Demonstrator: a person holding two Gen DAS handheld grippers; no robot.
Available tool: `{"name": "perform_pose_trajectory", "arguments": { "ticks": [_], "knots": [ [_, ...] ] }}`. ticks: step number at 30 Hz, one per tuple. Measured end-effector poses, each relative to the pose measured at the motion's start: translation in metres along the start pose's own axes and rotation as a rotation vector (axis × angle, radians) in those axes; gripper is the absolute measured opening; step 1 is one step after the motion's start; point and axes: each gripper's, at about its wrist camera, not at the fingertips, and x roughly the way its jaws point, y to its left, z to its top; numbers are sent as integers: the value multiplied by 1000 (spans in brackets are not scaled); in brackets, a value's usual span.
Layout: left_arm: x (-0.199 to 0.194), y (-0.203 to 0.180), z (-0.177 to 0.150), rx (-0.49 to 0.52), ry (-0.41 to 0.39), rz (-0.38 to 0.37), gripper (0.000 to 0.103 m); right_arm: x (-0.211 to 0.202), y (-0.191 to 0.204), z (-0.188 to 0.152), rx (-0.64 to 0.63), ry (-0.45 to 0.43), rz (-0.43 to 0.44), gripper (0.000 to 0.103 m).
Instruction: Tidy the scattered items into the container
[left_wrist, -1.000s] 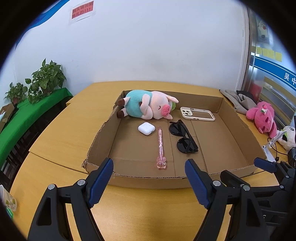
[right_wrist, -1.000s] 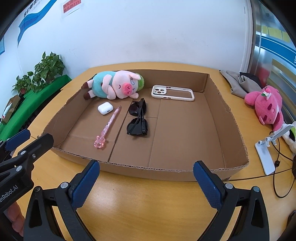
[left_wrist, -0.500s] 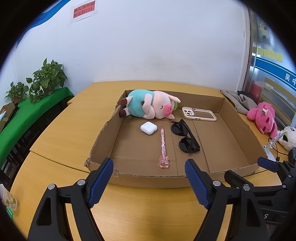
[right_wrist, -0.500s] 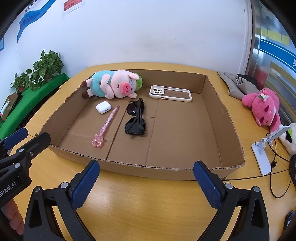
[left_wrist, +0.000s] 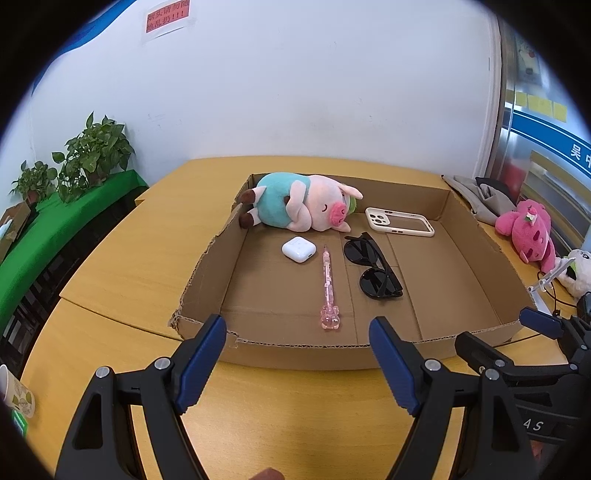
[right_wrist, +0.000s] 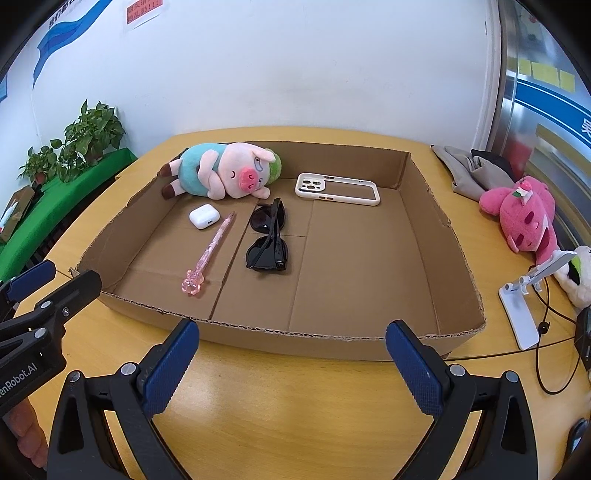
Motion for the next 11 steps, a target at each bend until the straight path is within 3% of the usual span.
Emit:
{"name": "perform_pose_trajectory", "arguments": {
  "ticks": [11],
  "knots": [
    [2, 2, -3, -4, 14, 10, 80, 4, -5, -6, 24, 6, 10, 103]
  ]
}}
